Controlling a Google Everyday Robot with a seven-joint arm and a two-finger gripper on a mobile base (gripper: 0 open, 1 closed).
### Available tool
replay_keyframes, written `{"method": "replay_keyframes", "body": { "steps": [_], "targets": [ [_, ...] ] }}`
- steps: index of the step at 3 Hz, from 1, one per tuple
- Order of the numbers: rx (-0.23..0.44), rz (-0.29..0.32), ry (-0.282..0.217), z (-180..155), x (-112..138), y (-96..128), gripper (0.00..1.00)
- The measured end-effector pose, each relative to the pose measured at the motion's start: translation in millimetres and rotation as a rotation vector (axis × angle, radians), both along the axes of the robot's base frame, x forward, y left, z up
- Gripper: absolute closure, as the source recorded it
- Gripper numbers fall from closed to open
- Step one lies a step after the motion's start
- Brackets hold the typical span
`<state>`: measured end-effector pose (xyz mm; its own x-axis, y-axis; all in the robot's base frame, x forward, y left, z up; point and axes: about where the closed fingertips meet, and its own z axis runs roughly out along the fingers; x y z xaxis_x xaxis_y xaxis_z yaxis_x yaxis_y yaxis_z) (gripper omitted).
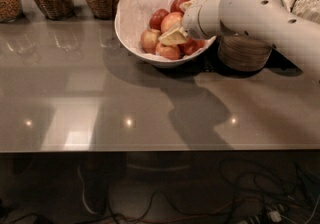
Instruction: Pick apple from white bowl
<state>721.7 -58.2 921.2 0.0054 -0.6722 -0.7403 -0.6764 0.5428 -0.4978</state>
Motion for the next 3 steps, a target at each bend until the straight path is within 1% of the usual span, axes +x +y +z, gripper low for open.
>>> {"method": "replay_keyframes", "body": {
  "steps": [1,2,3],
  "targets": [
    [-0.001,-0.015,0.004,-2.2,0.7,-4.4,0.4],
    [0.006,-0.028,0.006,-3.0,-0.1,-7.7,0.59],
    [0.024,-0.026,-0.006,1.8,-3.5,-8.3,0.83]
  ]
}}
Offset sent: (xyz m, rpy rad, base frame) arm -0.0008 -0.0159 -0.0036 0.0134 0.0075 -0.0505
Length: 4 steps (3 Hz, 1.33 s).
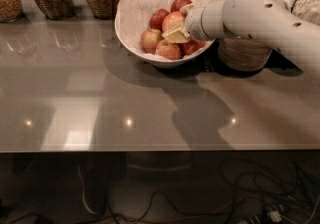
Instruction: Pick apple from white bowl
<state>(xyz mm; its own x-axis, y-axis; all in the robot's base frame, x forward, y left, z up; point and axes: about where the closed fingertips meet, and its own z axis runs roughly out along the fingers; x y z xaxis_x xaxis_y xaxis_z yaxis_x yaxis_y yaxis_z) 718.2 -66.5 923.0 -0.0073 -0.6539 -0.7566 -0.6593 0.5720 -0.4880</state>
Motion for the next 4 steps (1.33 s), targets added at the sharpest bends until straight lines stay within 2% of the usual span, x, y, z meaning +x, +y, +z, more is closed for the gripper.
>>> {"method": "replay_keyframes", "body": {
  "steps": [1,3,4],
  "targets": [
    [0.02,0.02,-0.026,9.5,-7.3,1.4,1.0],
    [0.05,0.093,-0.065,37.4,-26.7,2.2,1.0],
    [0.021,0.156,-0.032,56.3,-47.1,4.5,1.0]
  ]
}}
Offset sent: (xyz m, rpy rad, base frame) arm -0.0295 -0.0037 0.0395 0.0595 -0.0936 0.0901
